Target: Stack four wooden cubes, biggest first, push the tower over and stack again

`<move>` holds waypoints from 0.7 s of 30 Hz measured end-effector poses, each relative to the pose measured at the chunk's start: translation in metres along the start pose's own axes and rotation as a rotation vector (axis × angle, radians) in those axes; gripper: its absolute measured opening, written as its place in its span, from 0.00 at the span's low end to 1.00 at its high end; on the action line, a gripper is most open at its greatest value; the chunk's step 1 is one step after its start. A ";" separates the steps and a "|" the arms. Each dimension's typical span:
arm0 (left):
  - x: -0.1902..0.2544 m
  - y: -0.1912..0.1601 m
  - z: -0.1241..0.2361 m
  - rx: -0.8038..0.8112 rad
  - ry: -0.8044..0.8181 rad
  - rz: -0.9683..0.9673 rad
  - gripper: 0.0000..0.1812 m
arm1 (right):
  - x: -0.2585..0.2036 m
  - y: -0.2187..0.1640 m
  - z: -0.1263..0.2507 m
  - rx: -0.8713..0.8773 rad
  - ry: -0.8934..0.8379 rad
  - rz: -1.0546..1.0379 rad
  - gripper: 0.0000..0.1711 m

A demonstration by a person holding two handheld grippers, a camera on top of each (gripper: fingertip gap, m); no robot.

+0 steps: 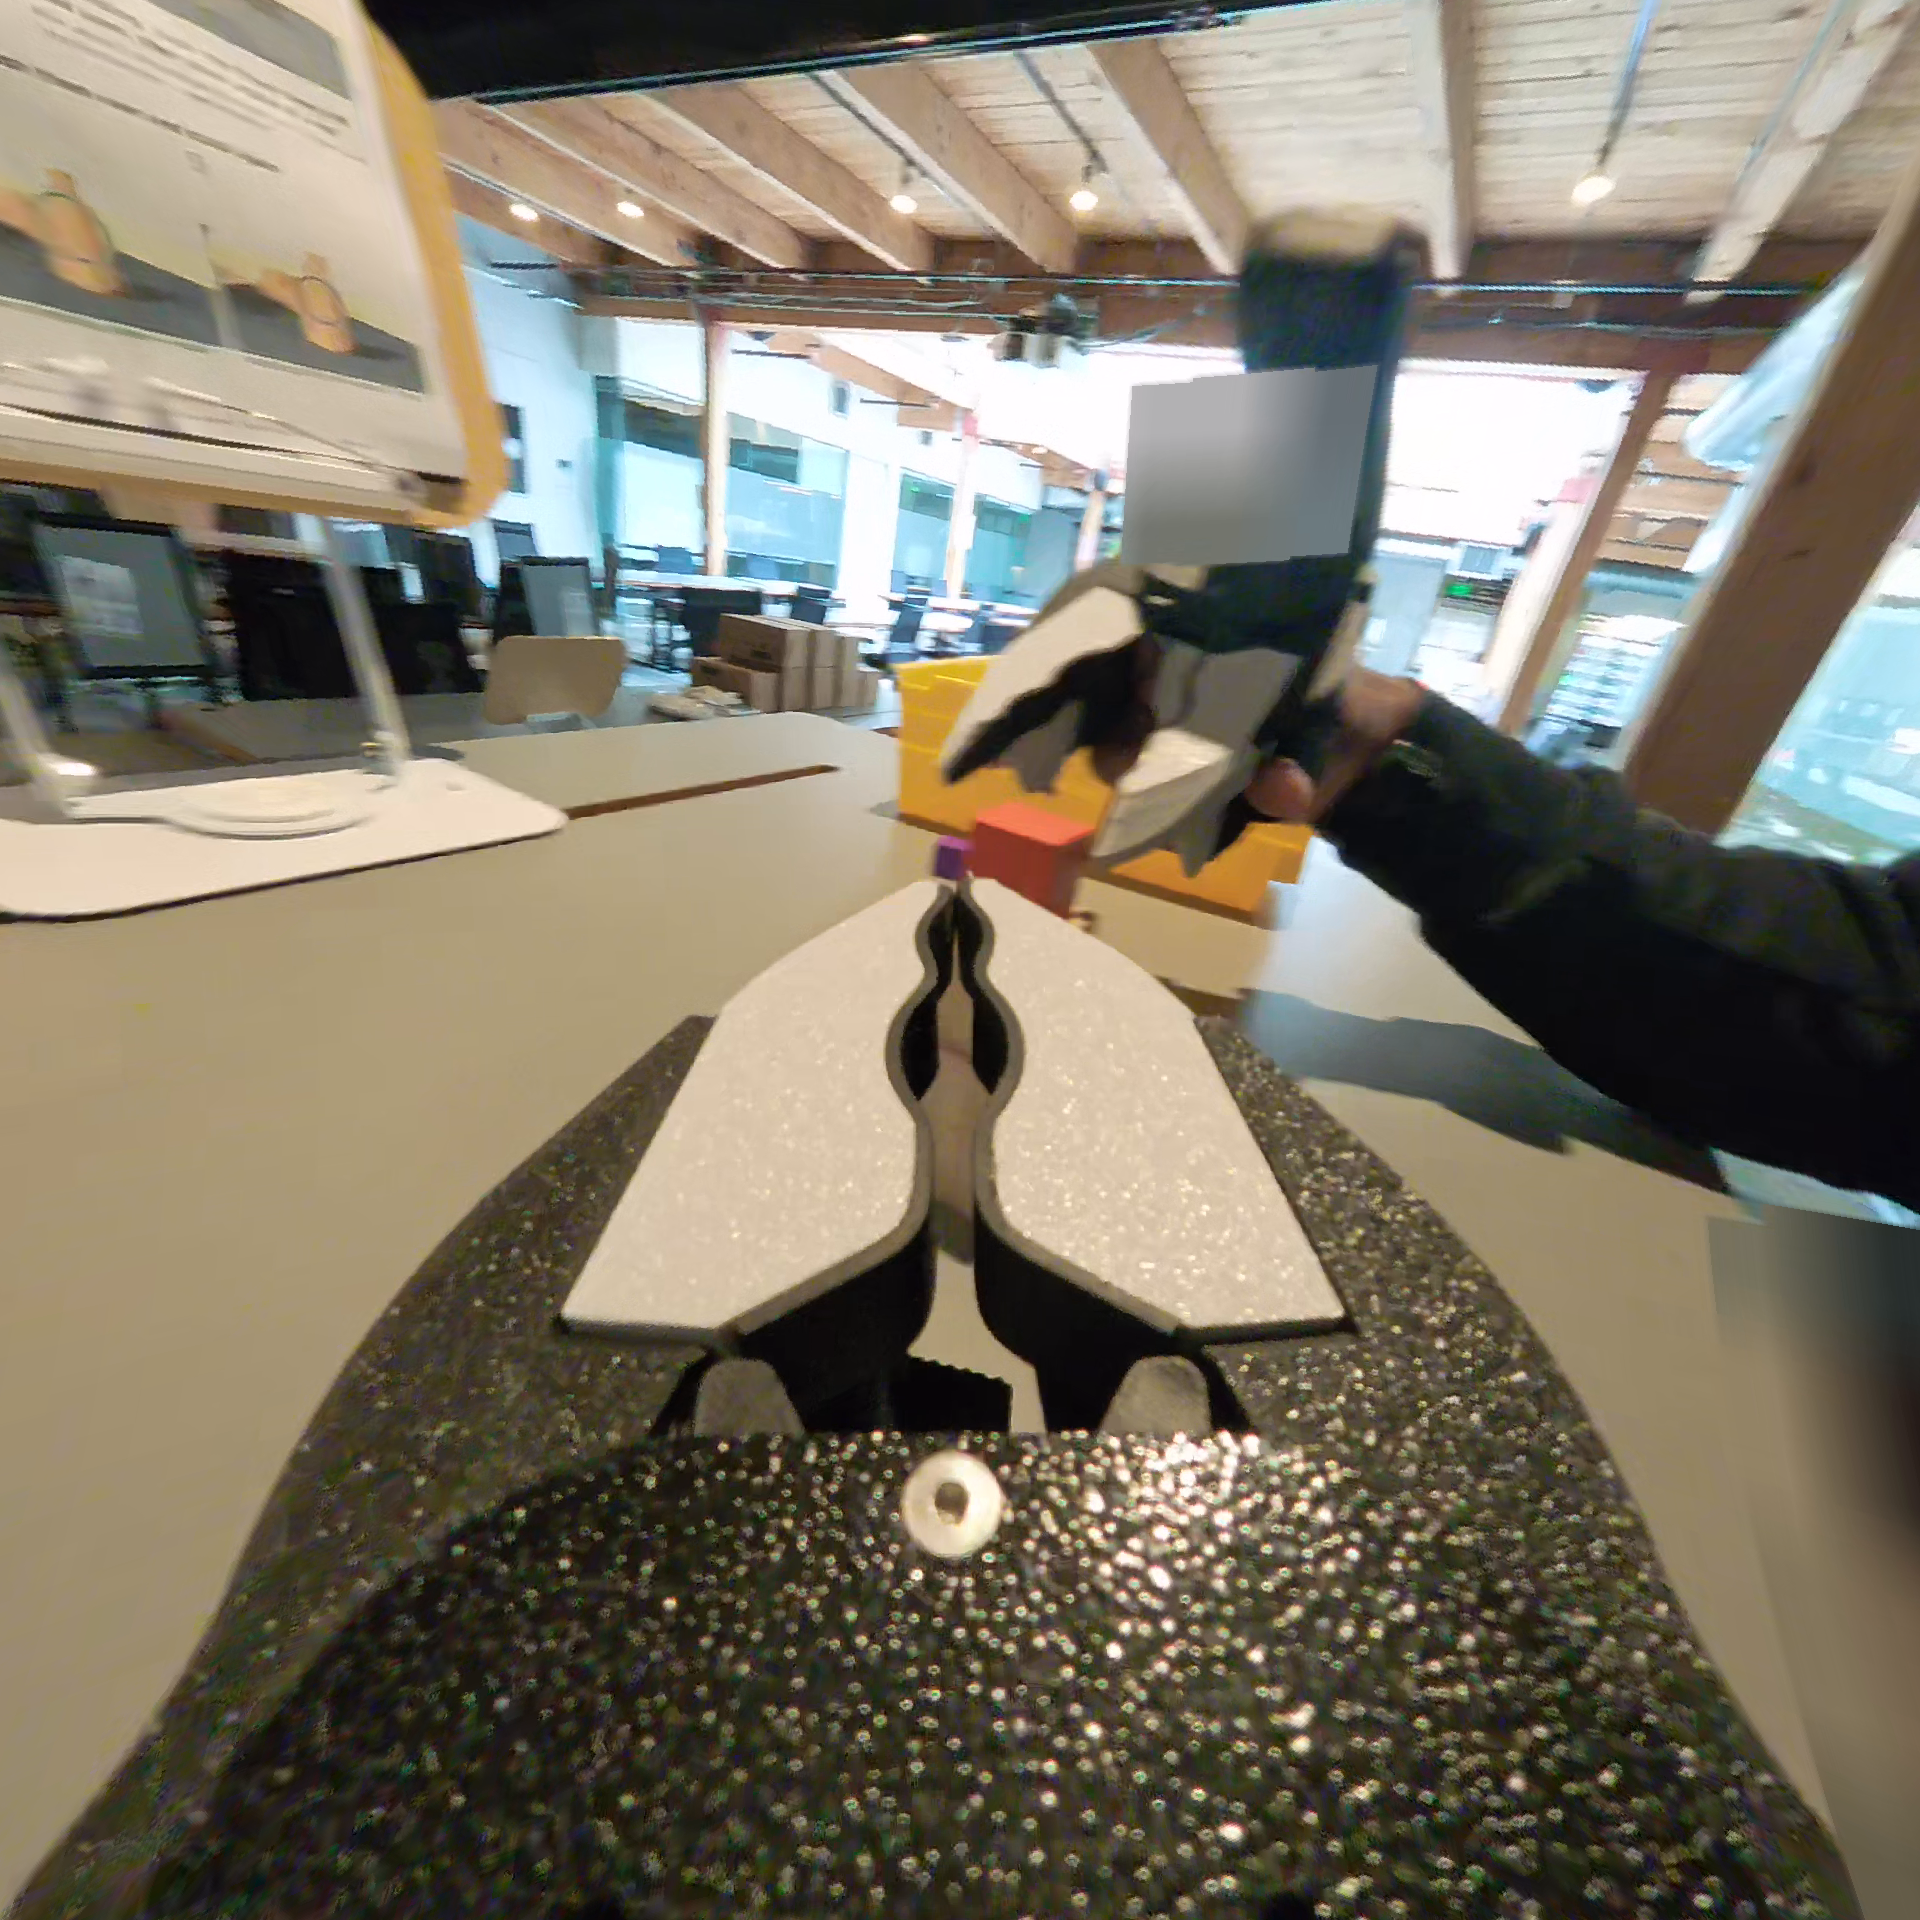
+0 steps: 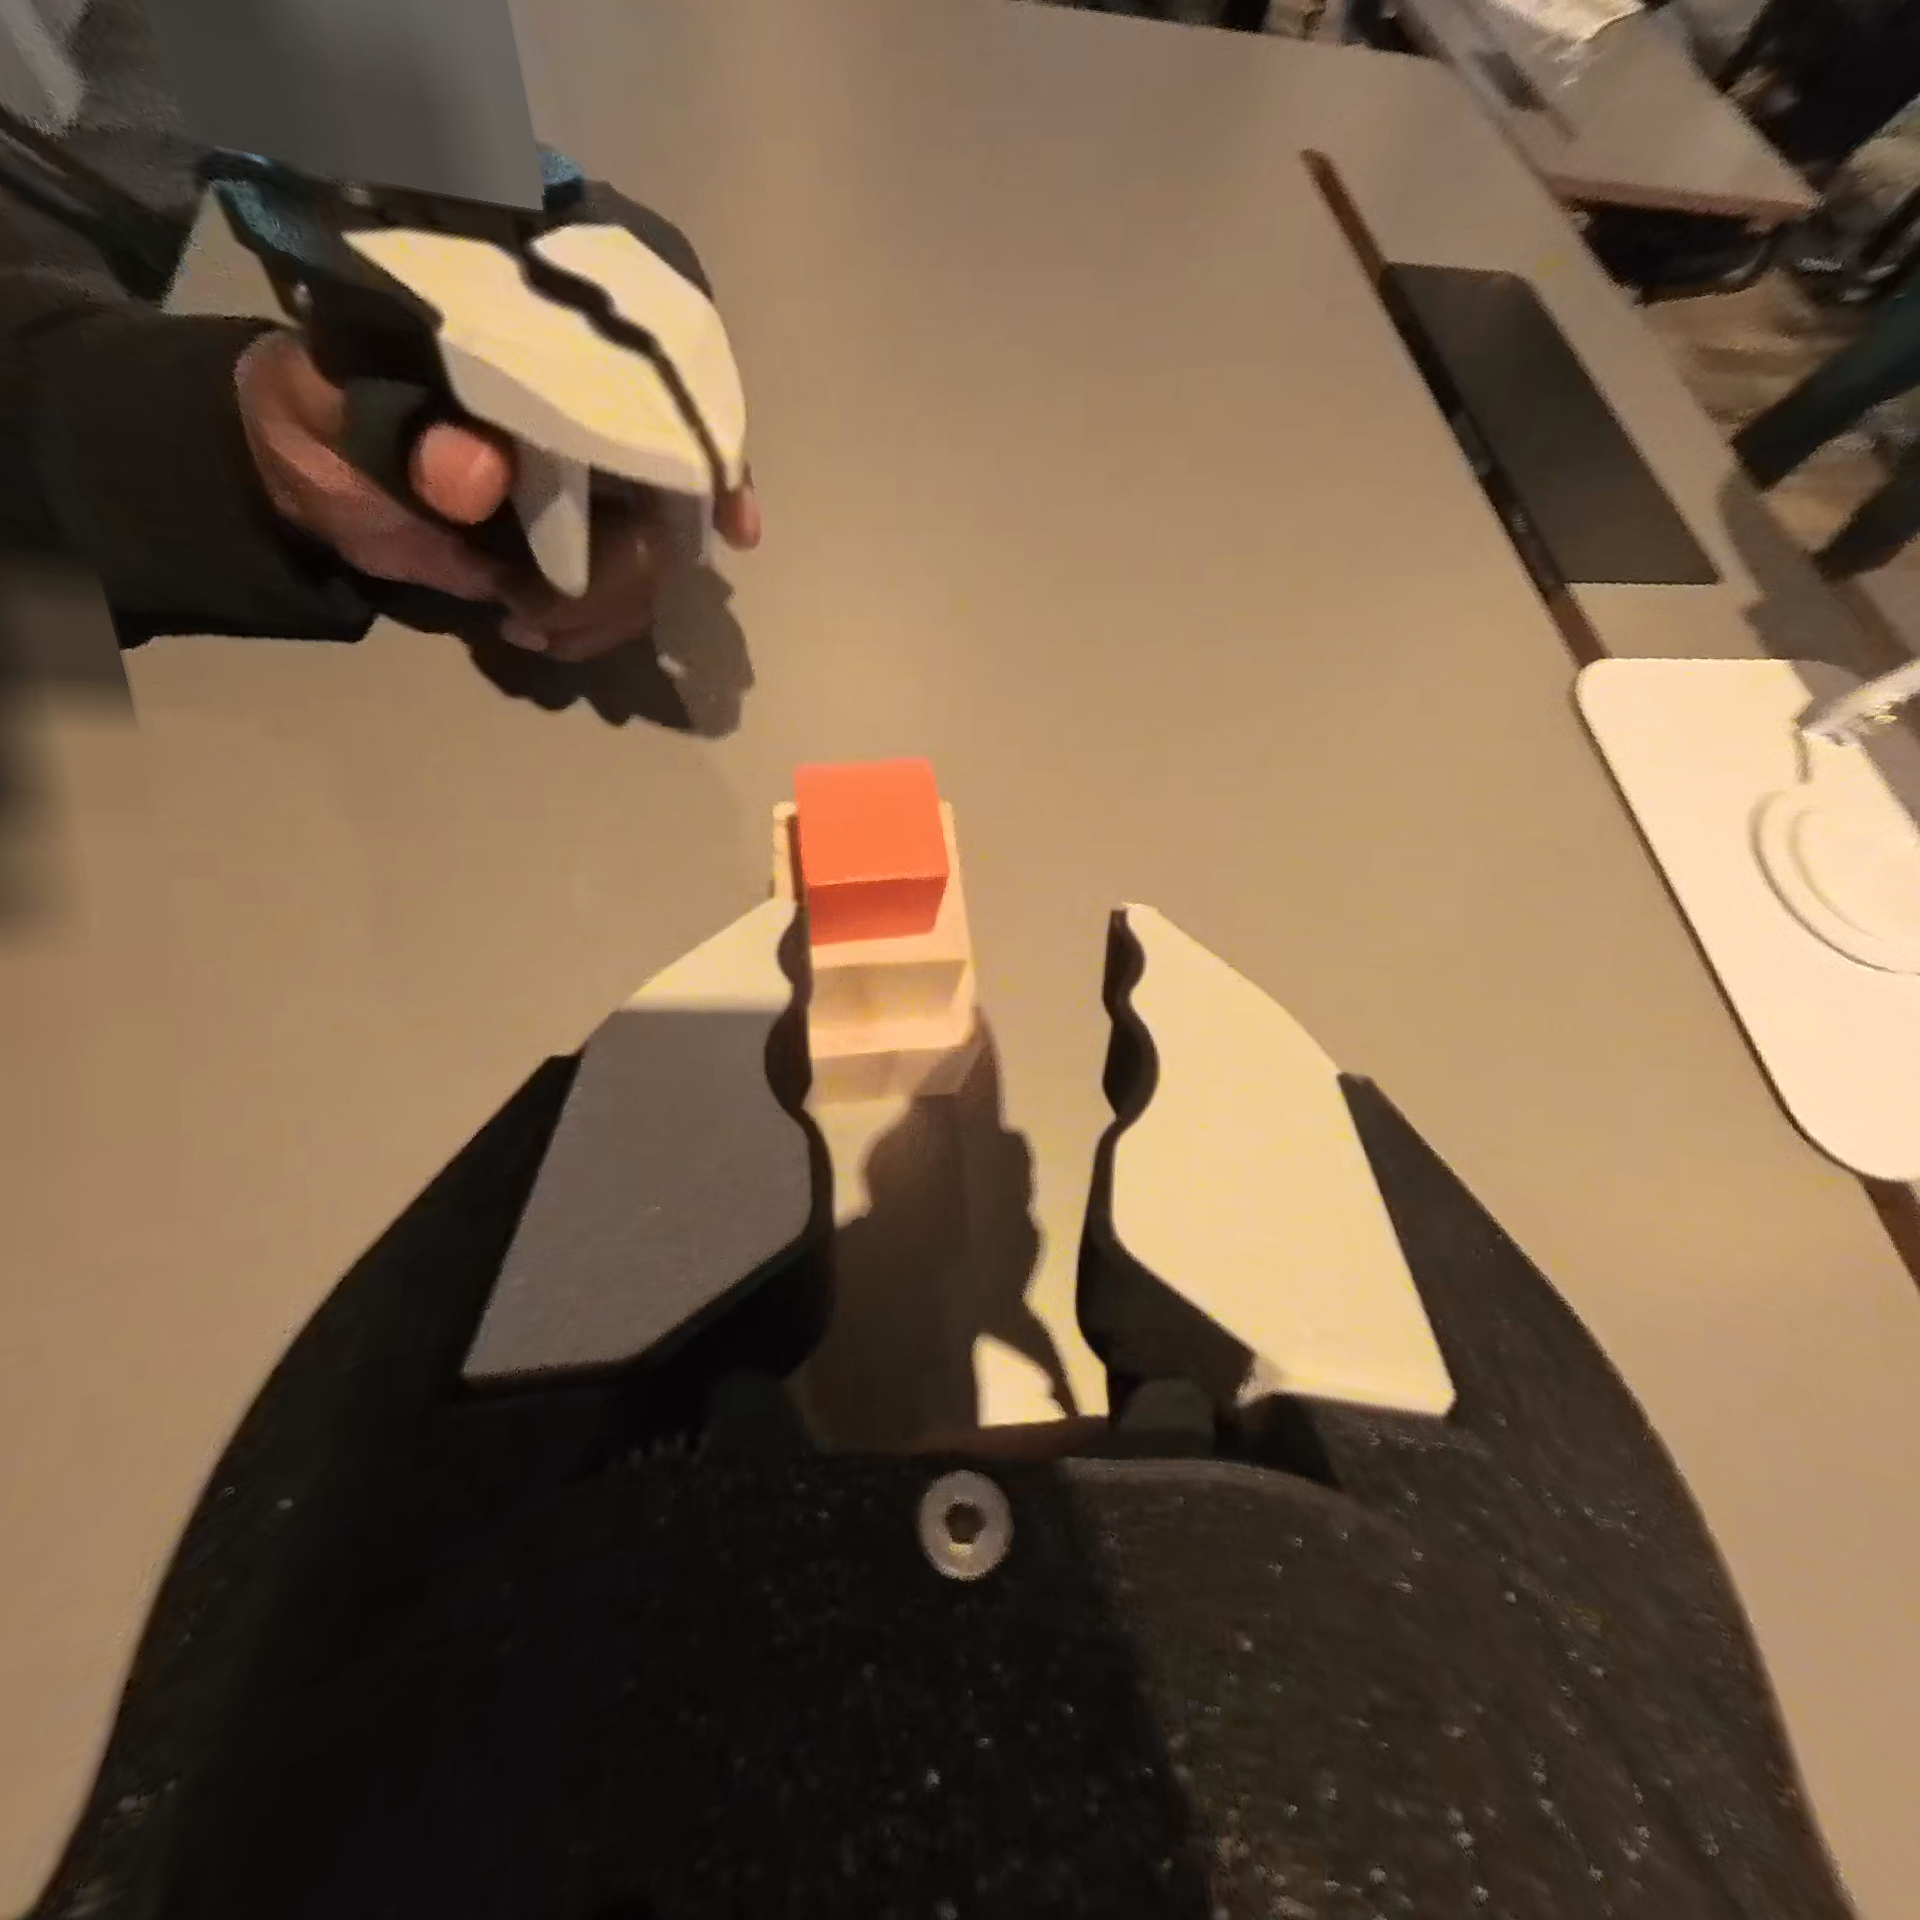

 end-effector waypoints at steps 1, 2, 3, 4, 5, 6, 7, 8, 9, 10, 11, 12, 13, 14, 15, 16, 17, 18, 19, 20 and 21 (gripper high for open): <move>-0.008 0.002 0.004 0.010 0.037 -0.004 0.00 | 0.001 -0.003 0.004 0.016 -0.029 -0.004 0.32; -0.018 0.004 0.009 0.028 0.075 0.004 0.01 | 0.003 -0.006 0.009 0.040 -0.064 -0.013 0.32; -0.029 0.006 0.013 0.043 0.106 0.024 0.02 | 0.006 -0.010 0.013 0.070 -0.105 -0.027 0.32; -0.039 0.007 0.015 0.052 0.115 0.040 0.03 | 0.010 -0.015 0.018 0.102 -0.150 -0.049 0.31; -0.050 0.009 0.016 0.054 0.115 0.051 0.03 | 0.014 -0.022 0.023 0.132 -0.200 -0.077 0.31; -0.060 0.010 0.014 0.042 0.117 0.060 0.05 | 0.019 -0.030 0.029 0.157 -0.259 -0.114 0.29; -0.070 0.010 0.010 0.023 0.108 0.063 0.08 | 0.025 -0.040 0.034 0.170 -0.325 -0.162 0.29; -0.079 0.010 0.003 0.000 0.089 0.065 0.10 | 0.033 -0.051 0.039 0.163 -0.404 -0.227 0.28; -0.088 0.010 -0.006 -0.024 0.065 0.064 0.12 | 0.040 -0.063 0.044 0.136 -0.488 -0.304 0.27; -0.095 0.009 -0.016 -0.046 0.038 0.057 0.13 | 0.046 -0.075 0.049 0.101 -0.561 -0.378 0.27; -0.102 0.009 -0.028 -0.062 0.010 0.049 0.14 | 0.050 -0.085 0.053 0.077 -0.611 -0.444 0.26; -0.109 0.008 -0.039 -0.075 -0.019 0.041 0.14 | 0.053 -0.094 0.056 0.053 -0.641 -0.509 0.26; -0.114 0.007 -0.052 -0.090 -0.050 0.031 0.14 | 0.055 -0.102 0.058 0.025 -0.659 -0.568 0.26; -0.118 0.005 -0.064 -0.108 -0.081 0.022 0.15 | 0.056 -0.110 0.060 -0.001 -0.673 -0.608 0.26; -0.121 0.004 -0.076 -0.125 -0.107 0.014 0.15 | 0.057 -0.116 0.061 -0.031 -0.696 -0.630 0.26; -0.123 0.002 -0.087 -0.140 -0.130 0.007 0.16 | 0.059 -0.121 0.063 -0.065 -0.729 -0.633 0.27; -0.124 0.001 -0.096 -0.156 -0.151 0.000 0.16 | 0.060 -0.125 0.064 -0.099 -0.764 -0.627 0.27; -0.124 -0.001 -0.103 -0.177 -0.166 -0.008 0.16 | 0.062 -0.130 0.064 -0.135 -0.798 -0.623 0.27; -0.123 -0.002 -0.108 -0.202 -0.174 -0.018 0.16 | 0.065 -0.135 0.063 -0.167 -0.828 -0.625 0.27; -0.122 -0.004 -0.111 -0.225 -0.181 -0.031 0.16 | 0.067 -0.139 0.061 -0.196 -0.852 -0.628 0.27; -0.120 -0.005 -0.112 -0.239 -0.187 -0.047 0.16 | 0.070 -0.144 0.058 -0.225 -0.869 -0.630 0.27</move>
Point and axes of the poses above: each gripper's, where its closed fingertips meet, z back along the fingers, y out of its top, x = y × z across the jaws, the point moved 9 cm from there along z, back along the fingers, and after that the axes turned 8 degrees about -y, right-handed, at the moved point
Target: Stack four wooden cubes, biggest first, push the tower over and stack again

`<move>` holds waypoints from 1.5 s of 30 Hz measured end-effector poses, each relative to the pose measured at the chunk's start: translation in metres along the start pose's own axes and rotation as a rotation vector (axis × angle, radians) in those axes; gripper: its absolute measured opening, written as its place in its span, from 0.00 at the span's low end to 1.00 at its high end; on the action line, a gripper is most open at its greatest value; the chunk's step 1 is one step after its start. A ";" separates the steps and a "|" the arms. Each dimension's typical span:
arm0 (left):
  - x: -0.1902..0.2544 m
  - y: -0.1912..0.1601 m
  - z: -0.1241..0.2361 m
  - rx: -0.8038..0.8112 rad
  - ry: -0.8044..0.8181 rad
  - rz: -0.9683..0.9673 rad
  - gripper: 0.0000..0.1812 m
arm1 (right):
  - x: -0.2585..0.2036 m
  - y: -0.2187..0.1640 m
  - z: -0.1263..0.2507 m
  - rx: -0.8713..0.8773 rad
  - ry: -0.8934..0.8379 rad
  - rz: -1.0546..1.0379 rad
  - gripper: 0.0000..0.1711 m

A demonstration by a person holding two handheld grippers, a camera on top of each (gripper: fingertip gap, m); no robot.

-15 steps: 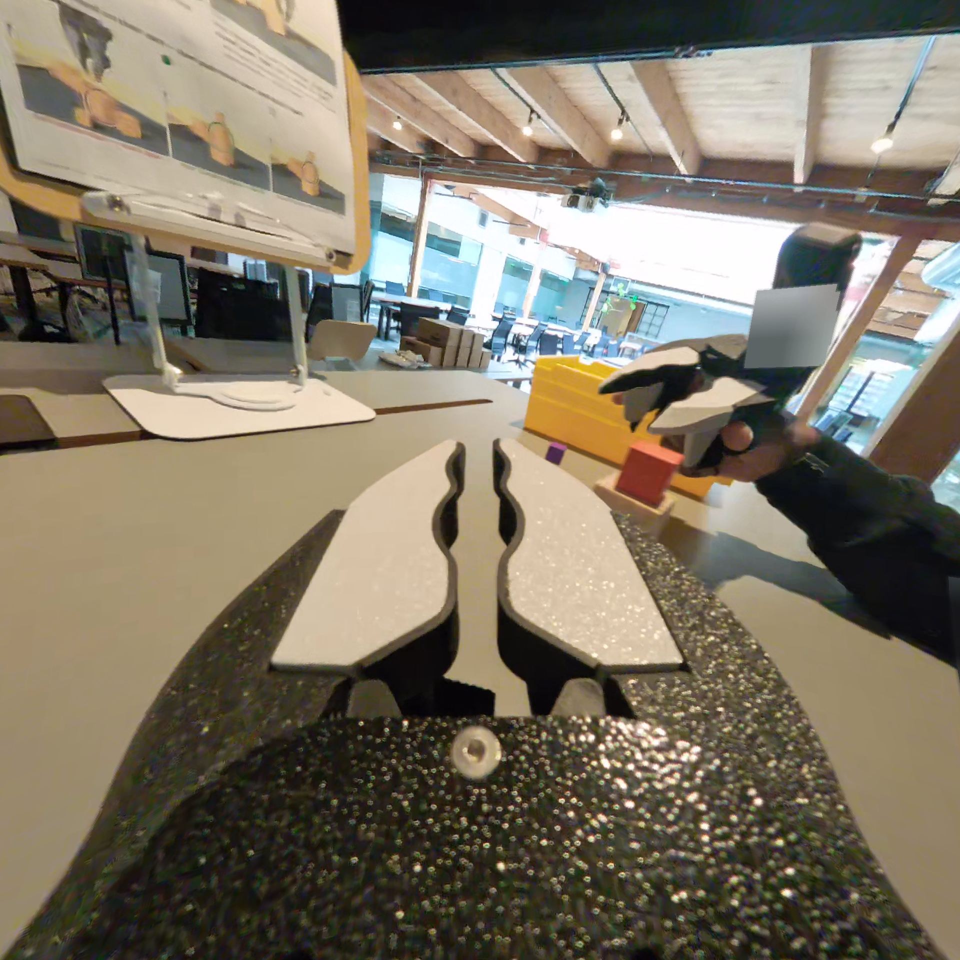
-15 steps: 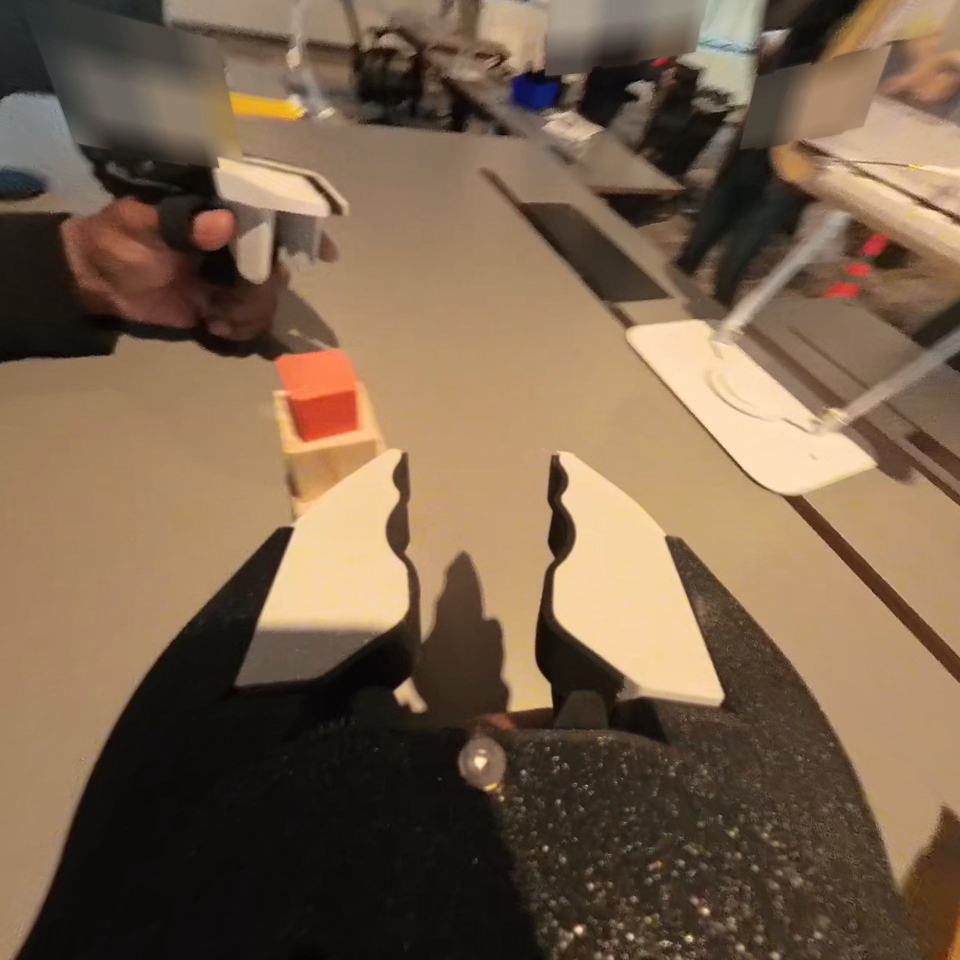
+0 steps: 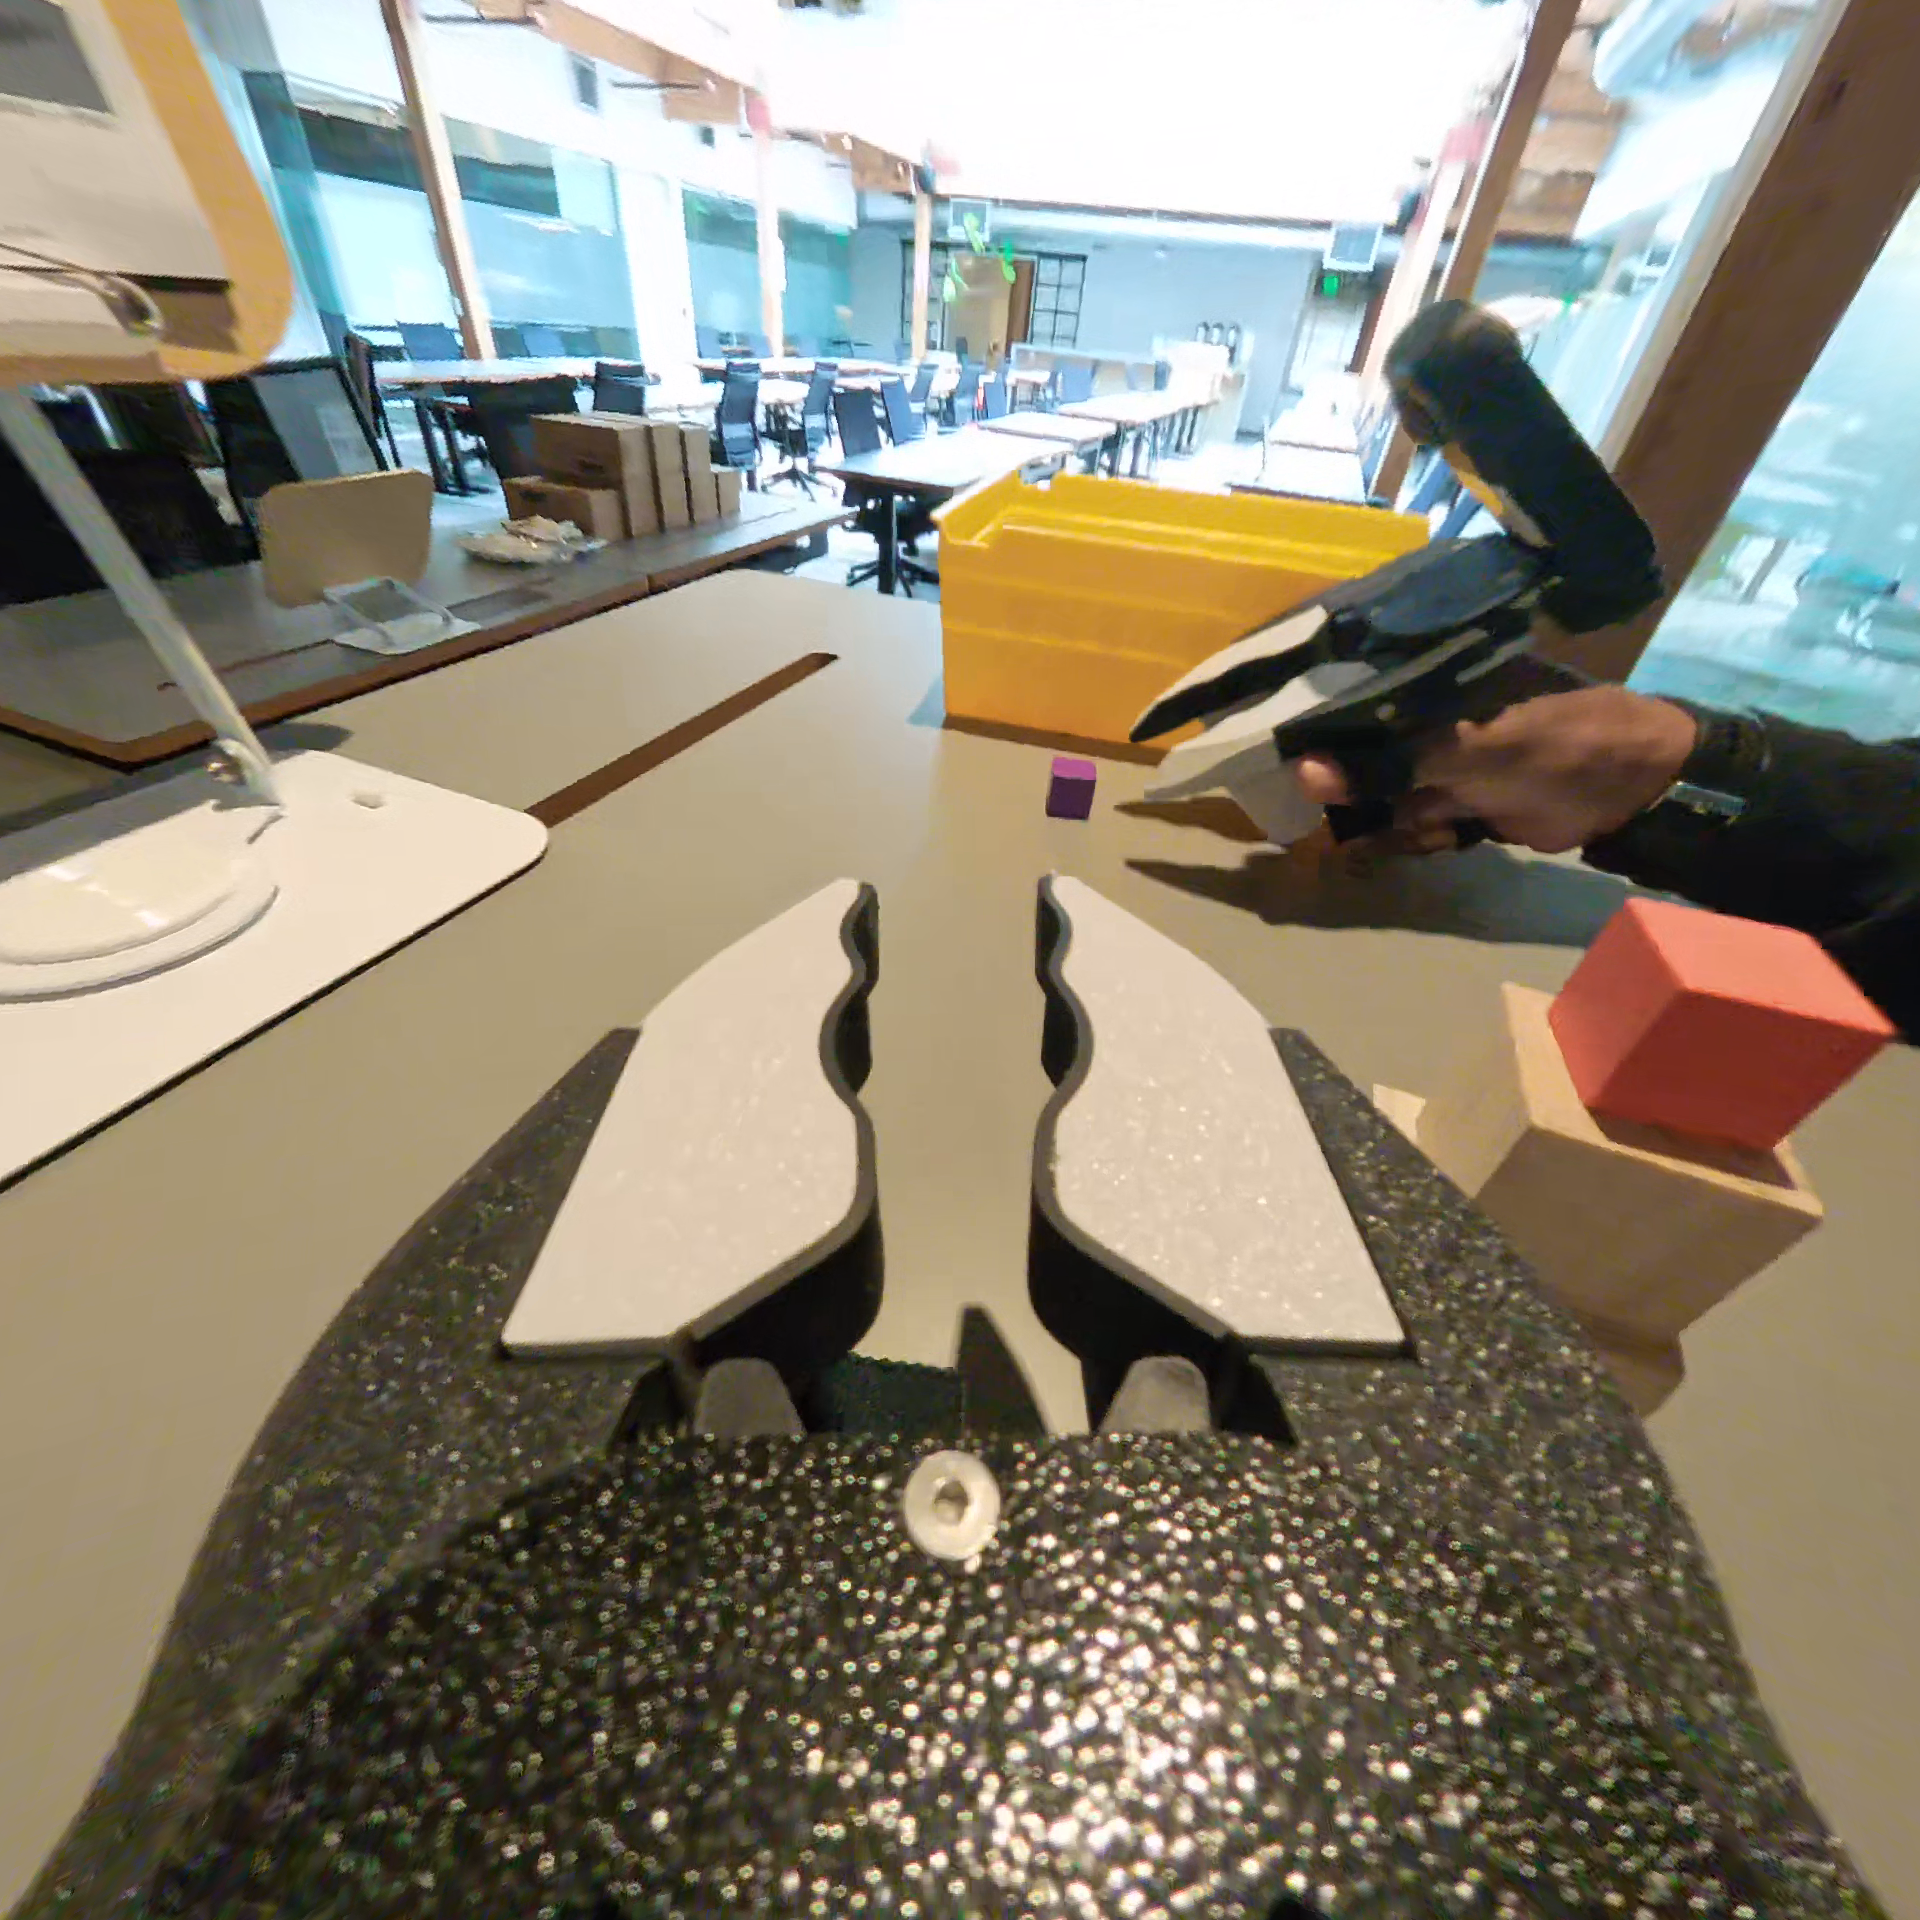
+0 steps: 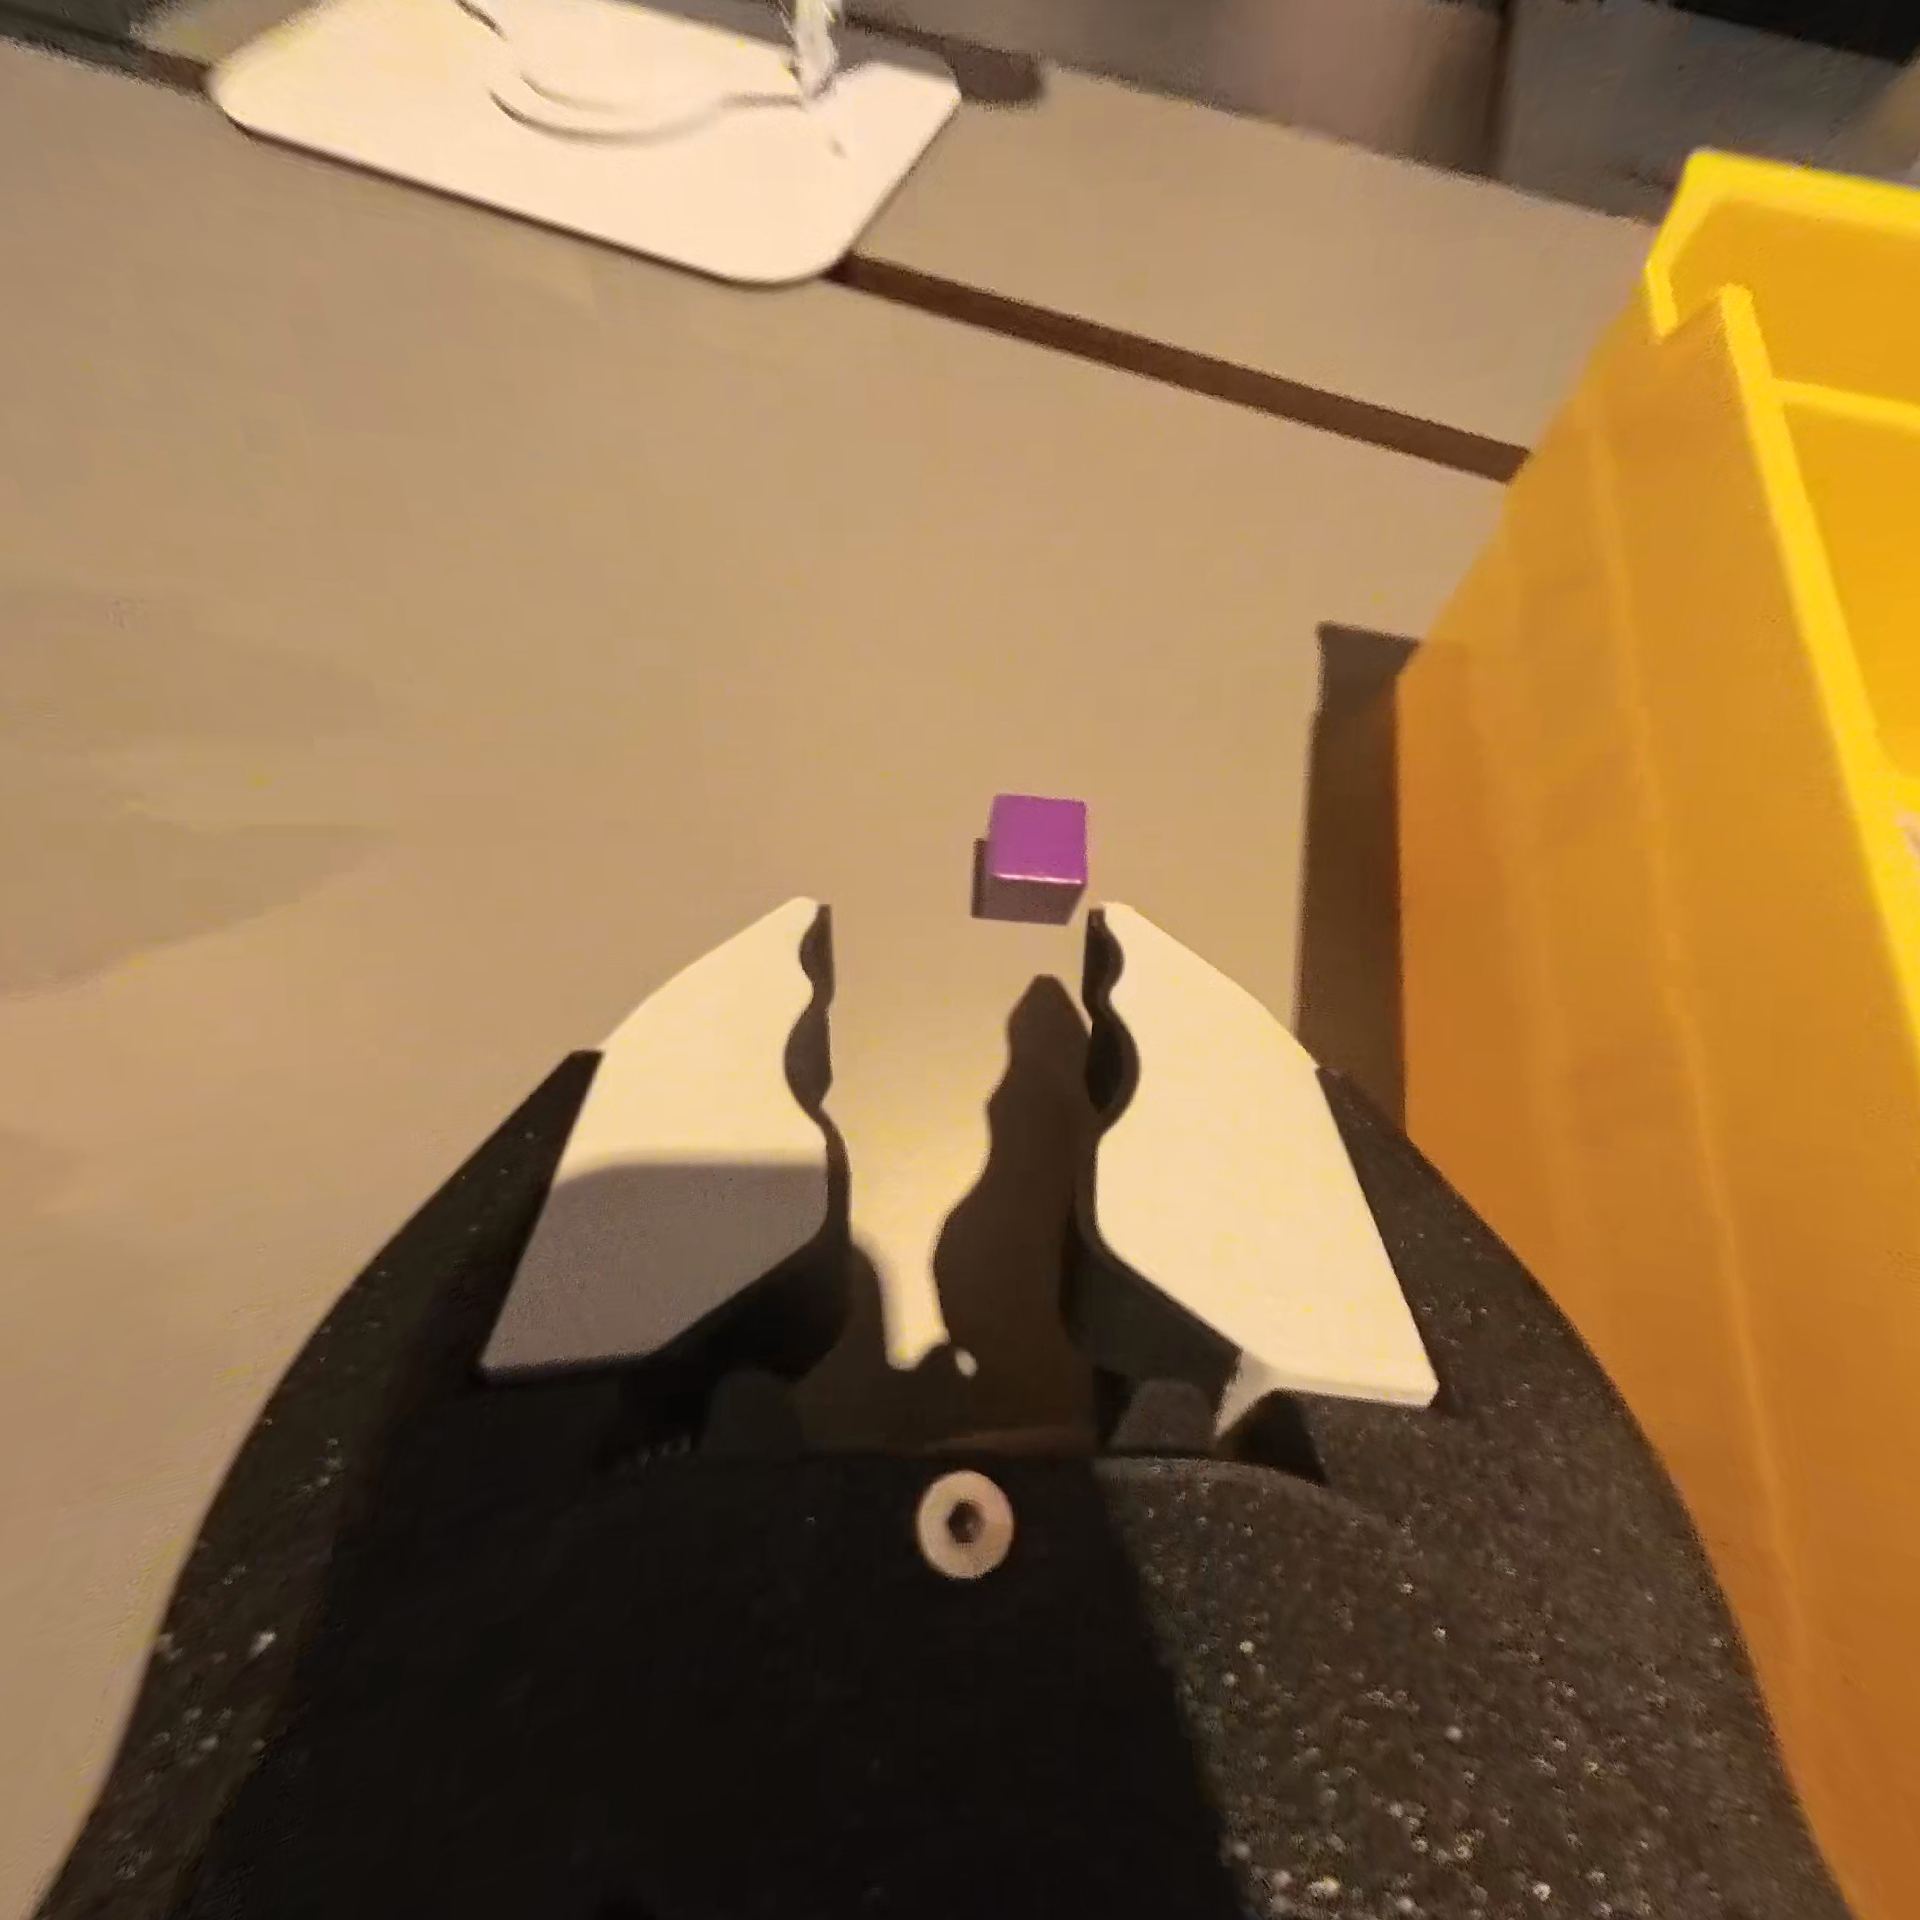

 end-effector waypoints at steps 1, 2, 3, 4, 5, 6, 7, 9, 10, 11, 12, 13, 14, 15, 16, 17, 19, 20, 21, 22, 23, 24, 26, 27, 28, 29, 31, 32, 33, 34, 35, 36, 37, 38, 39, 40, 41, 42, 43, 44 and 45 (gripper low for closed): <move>0.002 0.000 0.000 0.000 0.001 -0.018 0.15 | 0.000 -0.002 -0.006 -0.023 -0.022 0.009 0.27; 0.003 0.000 0.001 0.010 0.006 -0.032 0.15 | 0.001 -0.002 -0.010 -0.054 -0.042 0.019 0.27; 0.004 0.001 0.003 0.028 0.012 -0.041 0.15 | 0.001 -0.001 -0.013 -0.057 -0.064 0.026 0.28; 0.004 0.001 0.006 0.051 0.019 -0.045 0.15 | 0.001 0.001 -0.017 -0.054 -0.083 0.029 0.27; 0.004 0.002 0.009 0.078 0.030 -0.048 0.14 | 0.001 0.003 -0.020 -0.068 -0.097 0.034 0.26; 0.004 0.003 0.012 0.108 0.043 -0.050 0.14 | 0.002 0.003 -0.024 -0.089 -0.111 0.041 0.26; 0.004 0.003 0.015 0.138 0.055 -0.053 0.13 | 0.002 0.004 -0.028 -0.107 -0.131 0.049 0.26; 0.005 0.004 0.021 0.193 0.074 -0.064 0.12 | 0.003 0.007 -0.036 -0.133 -0.156 0.066 0.22; 0.006 0.004 0.024 0.214 0.082 -0.069 0.11 | 0.002 0.008 -0.038 -0.134 -0.150 0.073 0.16; 0.008 0.004 0.027 0.227 0.089 -0.068 0.10 | 0.001 0.009 -0.040 -0.133 -0.141 0.084 0.13; 0.010 0.004 0.029 0.234 0.092 -0.064 0.10 | -0.001 0.011 -0.040 -0.118 -0.132 0.098 0.13; 0.012 0.003 0.031 0.239 0.097 -0.063 0.10 | -0.004 0.014 -0.038 -0.062 -0.103 0.120 0.13; 0.015 0.003 0.034 0.245 0.102 -0.066 0.10 | -0.011 0.018 -0.033 0.031 -0.052 0.138 0.13; 0.019 0.003 0.037 0.252 0.106 -0.070 0.09 | -0.019 0.022 -0.027 0.132 0.038 0.134 0.13; 0.022 0.002 0.040 0.258 0.109 -0.070 0.09 | -0.031 0.027 -0.018 0.229 0.173 0.114 0.13; 0.025 0.002 0.043 0.262 0.110 -0.065 0.08 | -0.043 0.033 -0.007 0.322 0.316 0.090 0.13; 0.030 0.001 0.049 0.272 0.113 -0.054 0.08 | -0.070 0.047 0.020 0.453 0.565 0.108 0.13; 0.033 0.000 0.053 0.276 0.116 -0.049 0.08 | -0.084 0.054 0.034 0.490 0.656 0.147 0.12; 0.035 0.000 0.056 0.277 0.118 -0.044 0.08 | -0.098 0.061 0.047 0.505 0.733 0.199 0.12; 0.037 0.000 0.058 0.276 0.119 -0.039 0.08 | -0.112 0.066 0.060 0.507 0.797 0.270 0.13; 0.039 -0.001 0.061 0.277 0.121 -0.037 0.08 | -0.124 0.071 0.072 0.500 0.834 0.348 0.13; 0.041 -0.001 0.063 0.283 0.123 -0.034 0.08 | -0.134 0.075 0.081 0.480 0.857 0.424 0.12; 0.043 -0.002 0.068 0.293 0.128 -0.026 0.08 | -0.149 0.081 0.094 0.443 0.900 0.547 0.12; 0.044 -0.002 0.069 0.295 0.128 -0.020 0.08 | -0.153 0.084 0.098 0.423 0.930 0.590 0.12; 0.045 -0.002 0.070 0.295 0.127 -0.017 0.08 | -0.155 0.087 0.100 0.399 0.961 0.626 0.12; 0.045 -0.002 0.070 0.294 0.126 -0.014 0.08 | -0.157 0.090 0.100 0.374 0.982 0.654 0.12; 0.045 -0.002 0.070 0.290 0.124 -0.011 0.08 | -0.157 0.092 0.097 0.330 0.997 0.688 0.12; 0.045 -0.002 0.070 0.287 0.124 -0.009 0.08 | -0.156 0.092 0.095 0.311 1.001 0.701 0.12; 0.045 -0.002 0.070 0.284 0.123 -0.009 0.08 | -0.156 0.092 0.093 0.298 1.001 0.707 0.12; 0.045 -0.002 0.069 0.282 0.122 -0.009 0.08 | -0.155 0.092 0.091 0.284 1.007 0.705 0.12; 0.045 -0.002 0.069 0.279 0.120 -0.009 0.08 | -0.155 0.093 0.089 0.268 1.013 0.703 0.12; 0.044 -0.002 0.069 0.277 0.118 -0.007 0.08 | -0.155 0.093 0.088 0.251 1.016 0.704 0.12; 0.044 -0.002 0.068 0.274 0.116 -0.002 0.08 | -0.155 0.093 0.086 0.234 1.014 0.711 0.12; 0.043 -0.002 0.068 0.271 0.112 0.004 0.08 | -0.155 0.093 0.086 0.217 1.010 0.721 0.12; 0.043 -0.002 0.068 0.268 0.108 0.010 0.08 | -0.155 0.094 0.085 0.199 1.010 0.732 0.12; 0.042 -0.002 0.067 0.266 0.105 0.016 0.08 | -0.155 0.094 0.084 0.185 1.010 0.737 0.12; 0.042 -0.002 0.067 0.264 0.103 0.021 0.08 | -0.155 0.094 0.083 0.171 1.012 0.739 0.12; 0.041 -0.002 0.067 0.262 0.100 0.025 0.08 | -0.155 0.094 0.082 0.158 1.014 0.740 0.12; 0.041 -0.002 0.067 0.260 0.097 0.029 0.08 | -0.155 0.094 0.081 0.150 1.010 0.742 0.12; 0.041 -0.002 0.067 0.259 0.095 0.031 0.08 | -0.155 0.094 0.080 0.145 1.011 0.741 0.12; 0.041 -0.002 0.066 0.257 0.094 0.032 0.08 | -0.155 0.095 0.080 0.139 1.017 0.741 0.13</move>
Point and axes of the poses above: each gripper's, where its closed fingertips meet, z back along the fingers, y out of its top, x = y × z across the jaws, the point moved 9 cm from there along z, back along the fingers, and after that the axes turned 8 degrees about -y, right-handed, at the moved point
